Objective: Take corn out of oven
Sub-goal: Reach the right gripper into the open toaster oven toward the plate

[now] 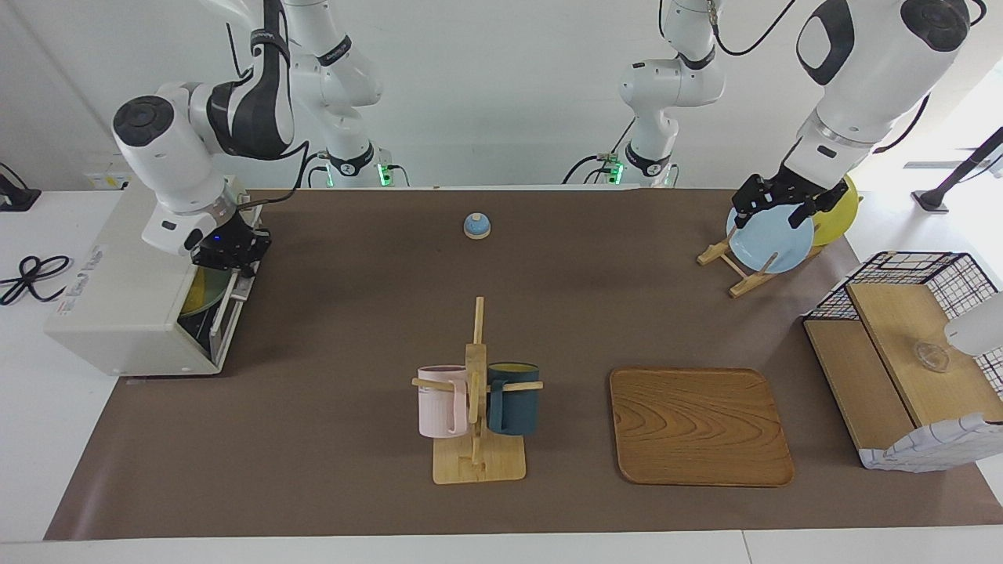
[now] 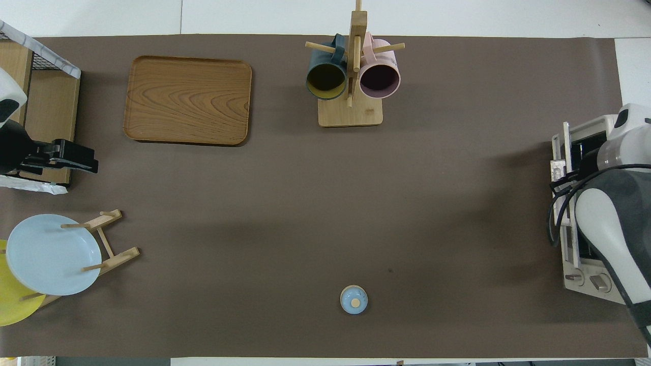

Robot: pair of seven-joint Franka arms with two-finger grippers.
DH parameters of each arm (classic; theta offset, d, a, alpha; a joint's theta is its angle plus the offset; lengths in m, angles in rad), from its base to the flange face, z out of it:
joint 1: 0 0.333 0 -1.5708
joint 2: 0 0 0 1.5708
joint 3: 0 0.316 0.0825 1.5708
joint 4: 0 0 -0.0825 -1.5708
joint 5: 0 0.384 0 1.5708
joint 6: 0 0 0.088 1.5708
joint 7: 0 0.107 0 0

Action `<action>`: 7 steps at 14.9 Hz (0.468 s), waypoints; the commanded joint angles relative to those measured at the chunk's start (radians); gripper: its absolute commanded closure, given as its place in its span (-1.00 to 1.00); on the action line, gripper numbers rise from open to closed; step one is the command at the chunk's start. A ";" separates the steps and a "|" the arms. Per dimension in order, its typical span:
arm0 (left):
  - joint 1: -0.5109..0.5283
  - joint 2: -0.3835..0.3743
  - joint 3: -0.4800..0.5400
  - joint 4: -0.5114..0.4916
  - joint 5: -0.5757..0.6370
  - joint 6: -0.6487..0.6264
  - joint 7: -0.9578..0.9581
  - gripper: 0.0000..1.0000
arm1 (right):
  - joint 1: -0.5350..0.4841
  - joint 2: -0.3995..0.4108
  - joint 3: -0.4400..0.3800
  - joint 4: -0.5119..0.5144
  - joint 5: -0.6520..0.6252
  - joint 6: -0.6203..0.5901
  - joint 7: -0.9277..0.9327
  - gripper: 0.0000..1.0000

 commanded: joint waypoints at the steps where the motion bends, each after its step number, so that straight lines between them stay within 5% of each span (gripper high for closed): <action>1: 0.007 -0.014 -0.005 -0.009 0.017 0.002 0.009 -1.00 | 0.020 0.033 -0.005 -0.043 -0.001 0.083 0.046 1.00; 7: 0.007 -0.014 -0.005 -0.009 0.017 0.002 0.009 -1.00 | 0.047 0.056 -0.005 -0.101 -0.001 0.180 0.077 1.00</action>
